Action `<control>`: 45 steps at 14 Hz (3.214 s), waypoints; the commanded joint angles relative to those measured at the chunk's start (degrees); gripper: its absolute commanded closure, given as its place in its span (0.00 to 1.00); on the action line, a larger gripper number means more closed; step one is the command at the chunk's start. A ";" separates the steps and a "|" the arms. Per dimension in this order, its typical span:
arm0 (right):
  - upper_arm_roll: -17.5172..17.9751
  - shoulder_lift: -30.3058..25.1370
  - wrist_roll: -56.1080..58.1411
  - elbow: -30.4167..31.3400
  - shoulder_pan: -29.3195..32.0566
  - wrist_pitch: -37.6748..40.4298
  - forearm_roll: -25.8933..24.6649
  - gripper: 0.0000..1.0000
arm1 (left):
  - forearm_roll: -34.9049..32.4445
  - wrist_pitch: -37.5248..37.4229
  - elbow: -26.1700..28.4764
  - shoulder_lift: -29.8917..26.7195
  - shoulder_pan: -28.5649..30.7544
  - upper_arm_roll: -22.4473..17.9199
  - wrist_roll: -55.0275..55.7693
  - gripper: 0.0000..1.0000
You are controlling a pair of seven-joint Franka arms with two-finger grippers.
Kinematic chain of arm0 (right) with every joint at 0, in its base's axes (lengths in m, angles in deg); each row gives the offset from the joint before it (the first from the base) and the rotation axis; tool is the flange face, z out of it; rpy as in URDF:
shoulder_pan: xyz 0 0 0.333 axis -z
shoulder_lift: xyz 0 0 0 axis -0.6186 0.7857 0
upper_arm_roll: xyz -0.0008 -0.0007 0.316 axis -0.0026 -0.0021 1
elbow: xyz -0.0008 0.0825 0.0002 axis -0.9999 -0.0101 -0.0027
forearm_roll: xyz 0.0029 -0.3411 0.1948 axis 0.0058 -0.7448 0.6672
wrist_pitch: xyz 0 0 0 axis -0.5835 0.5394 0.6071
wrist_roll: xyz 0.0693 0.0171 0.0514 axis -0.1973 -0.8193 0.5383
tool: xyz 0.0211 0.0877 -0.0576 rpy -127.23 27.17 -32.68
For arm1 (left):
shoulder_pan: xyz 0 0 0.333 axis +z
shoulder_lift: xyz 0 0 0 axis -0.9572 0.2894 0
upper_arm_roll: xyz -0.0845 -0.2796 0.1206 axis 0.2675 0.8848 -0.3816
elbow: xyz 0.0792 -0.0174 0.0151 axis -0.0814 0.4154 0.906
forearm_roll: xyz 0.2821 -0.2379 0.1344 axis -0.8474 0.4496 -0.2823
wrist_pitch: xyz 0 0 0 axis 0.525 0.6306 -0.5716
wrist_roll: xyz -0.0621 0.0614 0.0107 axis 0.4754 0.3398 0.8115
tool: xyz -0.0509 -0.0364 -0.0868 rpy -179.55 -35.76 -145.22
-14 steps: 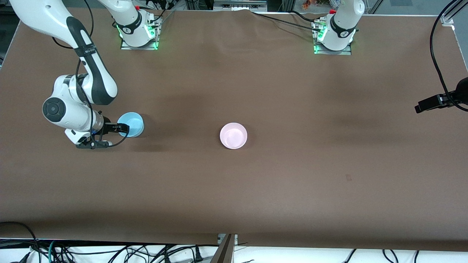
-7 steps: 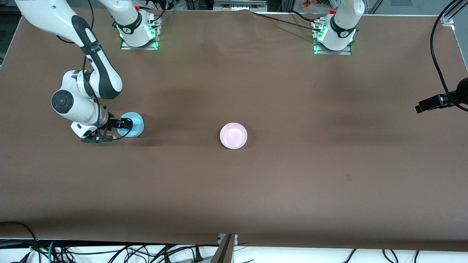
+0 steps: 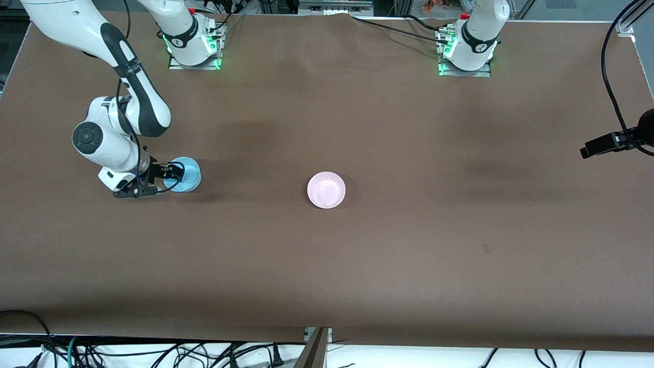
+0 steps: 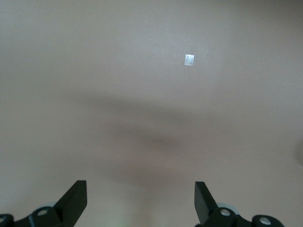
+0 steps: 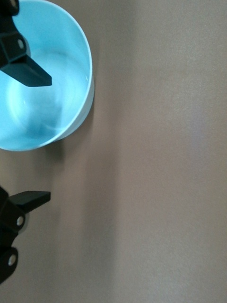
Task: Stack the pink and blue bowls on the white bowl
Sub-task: 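Lower the right gripper and grasp the light blue bowl rim, then carry the blue bowl with the right gripper onto the pink bowl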
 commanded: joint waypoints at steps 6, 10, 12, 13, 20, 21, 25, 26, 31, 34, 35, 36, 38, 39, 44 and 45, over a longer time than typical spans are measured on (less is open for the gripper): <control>-0.62 -1.17 1.25 1.88 -0.13 -2.34 -0.48 0.56 | 0.69 -1.06 -1.39 0.65 0.29 0.02 -1.13 0.00; -0.53 -1.17 1.34 1.71 -0.13 -2.43 -0.48 0.89 | 0.86 -1.06 -1.39 0.65 0.29 0.02 -1.13 0.00; -0.18 -1.17 0.90 1.27 -0.13 -2.52 -0.48 1.00 | 0.86 -1.06 -1.39 0.65 0.21 0.02 -1.13 0.00; 0.08 -1.26 0.64 1.18 -0.22 -2.43 -0.48 1.00 | 0.86 -1.06 -1.39 0.65 0.21 0.02 -1.13 0.00; 5.96 -1.70 -9.78 -13.19 -1.00 13.87 -0.39 1.00 | 0.86 -1.06 -1.39 0.65 0.38 0.02 -1.13 0.00; 6.32 -1.35 -12.87 -16.71 -2.31 17.14 -0.40 1.00 | 0.86 -1.06 -1.39 0.65 0.38 0.02 -1.13 0.00; 6.32 1.46 -25.61 -25.43 -9.78 21.21 -0.48 1.00 | 0.95 -1.06 -1.39 0.74 0.29 0.02 -1.13 0.00; 6.24 2.60 -29.30 -27.36 -12.06 21.30 -0.48 1.00 | 0.95 -1.06 -1.39 0.65 0.38 -0.07 -1.13 0.00; 6.15 10.50 -49.33 -37.74 -23.22 21.74 -5.13 1.00 | 0.95 -1.06 -1.39 0.74 0.38 -0.07 -1.13 0.00; 6.15 14.90 -59.11 -41.52 -28.68 21.65 -7.94 1.00 | 0.95 -1.06 -1.39 0.74 0.38 -0.07 -1.13 0.00; 6.15 15.61 -60.43 -42.06 -29.83 21.65 -8.39 1.00 | 0.95 -1.06 -1.39 0.65 0.38 -0.07 -1.13 0.00; 6.15 15.79 -61.06 -42.06 -30.62 21.65 -8.31 1.00 | 0.95 -1.06 -1.39 0.65 0.38 -0.07 -1.13 0.00; 6.24 15.79 -62.72 -42.06 -31.68 21.65 -7.96 1.00 | 0.95 -1.06 -1.39 0.74 0.38 -0.07 -1.22 0.00; 6.24 15.88 -64.21 -42.06 -32.29 21.22 -7.78 1.00 | 0.95 -1.06 -1.39 0.74 0.30 -0.07 -1.13 0.00; 6.32 19.21 -67.74 -44.34 -34.66 20.16 -7.43 1.00 | 0.95 -0.97 -1.39 0.74 0.29 -0.07 -1.22 0.00; 6.32 19.66 -67.74 -44.52 -34.76 19.55 -7.34 1.00 | 0.95 -0.97 -1.39 0.74 0.21 0.02 -1.13 0.00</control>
